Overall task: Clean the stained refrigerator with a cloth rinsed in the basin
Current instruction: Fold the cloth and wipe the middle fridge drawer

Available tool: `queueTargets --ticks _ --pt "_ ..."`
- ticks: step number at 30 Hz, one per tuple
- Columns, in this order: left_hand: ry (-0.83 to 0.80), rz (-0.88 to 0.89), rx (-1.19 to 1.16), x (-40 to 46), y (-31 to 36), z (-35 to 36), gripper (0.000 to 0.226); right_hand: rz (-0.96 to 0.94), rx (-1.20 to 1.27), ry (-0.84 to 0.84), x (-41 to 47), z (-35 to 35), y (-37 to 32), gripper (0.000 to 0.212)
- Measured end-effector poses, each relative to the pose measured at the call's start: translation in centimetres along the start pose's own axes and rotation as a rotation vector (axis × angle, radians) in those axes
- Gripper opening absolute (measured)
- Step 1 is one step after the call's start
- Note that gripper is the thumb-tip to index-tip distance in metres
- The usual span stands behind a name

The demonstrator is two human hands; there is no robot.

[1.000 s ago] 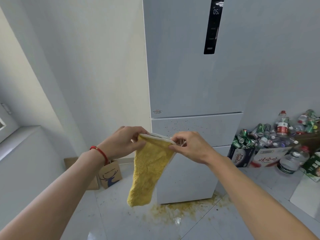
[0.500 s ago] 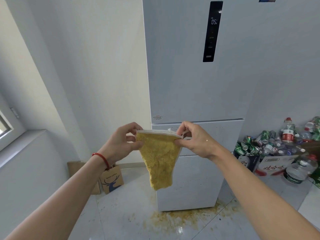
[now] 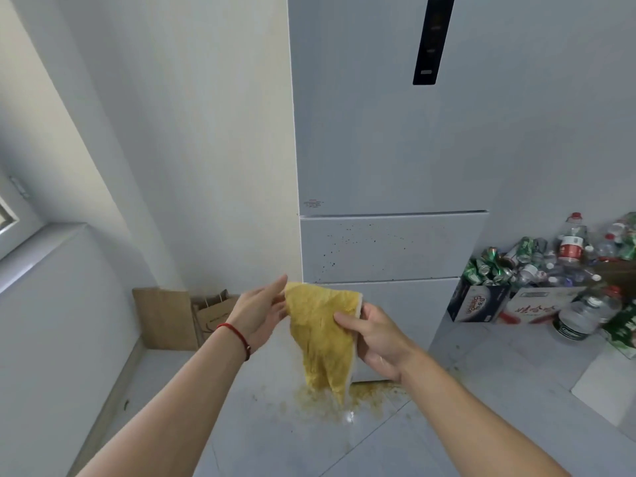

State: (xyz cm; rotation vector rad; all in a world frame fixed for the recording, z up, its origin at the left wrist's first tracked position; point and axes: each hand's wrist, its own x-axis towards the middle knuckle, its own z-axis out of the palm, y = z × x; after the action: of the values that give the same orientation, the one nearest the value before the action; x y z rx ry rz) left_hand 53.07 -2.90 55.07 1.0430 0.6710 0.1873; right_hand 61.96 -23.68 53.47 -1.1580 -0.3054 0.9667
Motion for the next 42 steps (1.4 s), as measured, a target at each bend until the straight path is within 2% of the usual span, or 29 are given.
queueTargets --ticks 2,3,5,8,10,13,15,17,20,22,26,28,33,38,42 --pt "-0.138 -0.223 0.076 -1.2 -2.8 -0.5 0.069 0.039 0.046 -0.001 0.3 -0.5 0.3 0.033" --pt "-0.205 -0.275 0.117 -1.9 -4.2 -0.6 0.071 0.061 0.058 -0.003 0.4 -0.6 0.4 0.034" --pt "-0.232 -0.232 0.134 -2.8 -6.2 -0.7 0.057 0.099 0.065 -0.005 0.5 -1.2 0.6 0.034" --pt "-0.132 -0.078 0.11 -3.1 -6.7 -1.1 0.034 0.168 -0.018 0.014 0.6 -2.0 0.4 0.03" --pt "-0.091 -0.048 0.22 -3.1 -6.6 -1.2 0.028 0.237 -0.235 0.021 0.7 -2.2 0.4 0.028" --pt "0.053 -0.041 0.472 -2.9 -7.0 -1.4 0.024 0.308 -0.517 0.087 0.9 -2.0 0.5 0.027" --pt "0.15 -0.058 0.498 -2.5 -7.6 -1.5 0.026 0.312 -0.609 0.157 1.1 -1.6 0.9 0.02" --pt "0.163 -0.024 0.449 -2.4 -8.4 -1.6 0.028 0.305 -0.657 0.269 1.3 -1.6 1.7 0.02" --pt "0.193 0.162 0.574 -2.7 -9.0 -1.6 0.035 0.236 -0.553 0.408 1.5 -1.3 3.2 0.041" --pt "0.213 0.316 0.647 -3.0 -9.2 -1.7 0.034 0.16 -0.473 0.425 1.5 -1.1 3.8 0.049" --pt "0.28 0.531 0.748 -2.8 -8.9 -2.0 0.028 -0.042 -0.673 0.455 2.1 -0.1 4.1 0.025" --pt "0.283 0.513 0.788 -2.4 -8.6 -2.3 0.029 -0.126 -0.864 0.503 2.4 0.8 4.3 0.014" --pt "0.189 0.252 0.726 -1.2 -7.6 -2.7 0.04 -0.271 -1.186 0.651 3.6 2.9 5.6 0.009" --pt "0.206 0.313 0.7 -0.4 -7.6 -2.2 0.04 -0.281 -1.208 0.694 4.1 3.1 5.8 0.016" --pt "0.189 0.331 0.85 0.5 -8.0 -1.8 0.037 -0.26 -1.125 0.702 4.5 1.4 4.9 0.015"
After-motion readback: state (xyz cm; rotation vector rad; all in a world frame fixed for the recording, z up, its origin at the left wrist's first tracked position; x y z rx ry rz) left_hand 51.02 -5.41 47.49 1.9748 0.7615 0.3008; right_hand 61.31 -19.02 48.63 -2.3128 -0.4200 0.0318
